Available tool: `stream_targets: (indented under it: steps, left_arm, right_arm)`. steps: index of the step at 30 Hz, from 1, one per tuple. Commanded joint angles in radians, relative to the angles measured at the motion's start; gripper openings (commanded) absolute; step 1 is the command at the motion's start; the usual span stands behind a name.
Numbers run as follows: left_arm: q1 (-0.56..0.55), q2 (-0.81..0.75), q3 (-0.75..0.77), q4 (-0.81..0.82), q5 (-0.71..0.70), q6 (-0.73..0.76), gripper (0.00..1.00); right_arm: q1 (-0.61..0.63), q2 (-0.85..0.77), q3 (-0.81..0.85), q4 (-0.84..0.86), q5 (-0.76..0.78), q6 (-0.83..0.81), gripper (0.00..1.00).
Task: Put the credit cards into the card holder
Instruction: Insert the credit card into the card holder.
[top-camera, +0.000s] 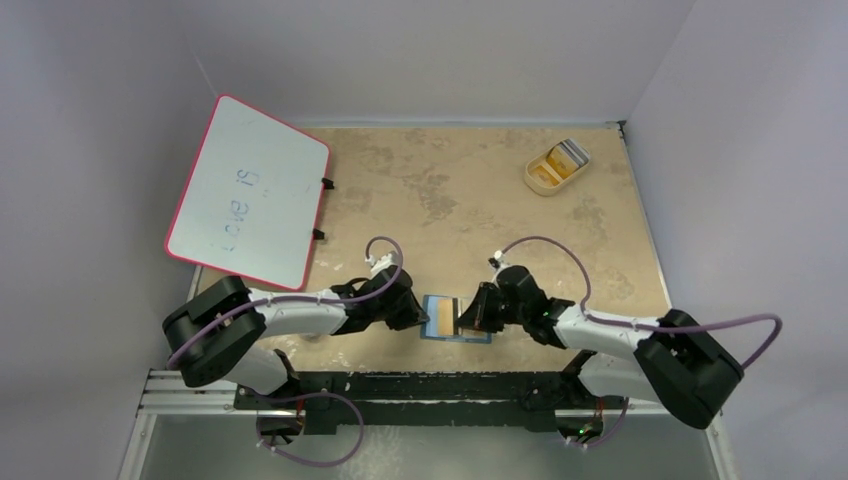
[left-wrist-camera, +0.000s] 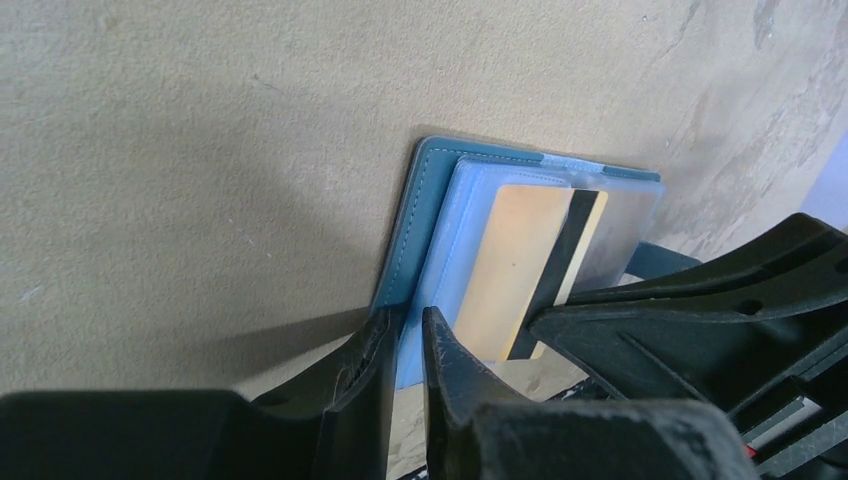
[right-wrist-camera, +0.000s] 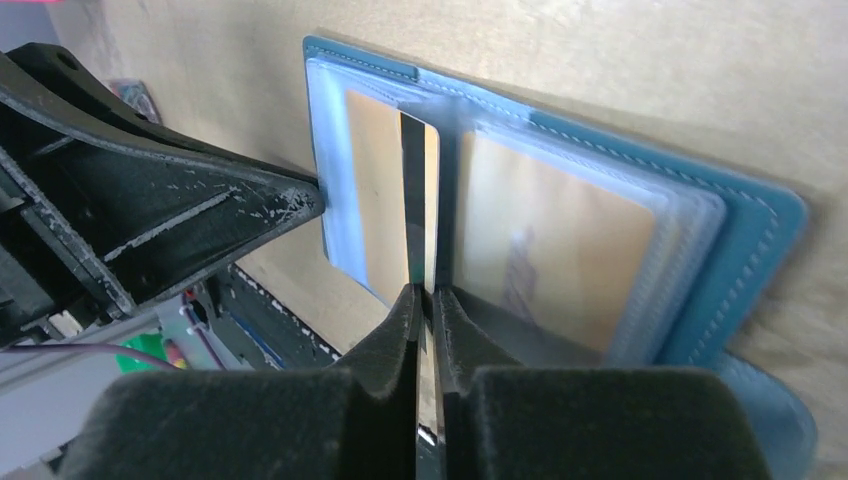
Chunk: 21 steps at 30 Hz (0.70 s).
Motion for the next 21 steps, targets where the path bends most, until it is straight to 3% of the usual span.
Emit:
stream_targets:
  steps: [1, 9, 13, 21]
  left_arm:
    - [0.000, -0.022, -0.036, -0.067, -0.115, -0.011, 0.16]
    - [0.013, -0.119, -0.039, -0.095, -0.158, -0.015, 0.19]
    - [0.013, -0.168, -0.041, -0.111, -0.176, -0.018, 0.21]
    - [0.014, -0.144, -0.022, -0.149, -0.184, -0.015, 0.21]
  right_arm:
    - [0.027, 0.092, 0.103, -0.052, -0.004, -0.106, 0.08]
    - [0.027, -0.011, 0.226, -0.336, 0.163, -0.143, 0.37]
    - [0.027, -0.032, 0.231, -0.312, 0.154, -0.138, 0.42]
    - [0.040, 0.112, 0.240, -0.183, 0.084, -0.118, 0.44]
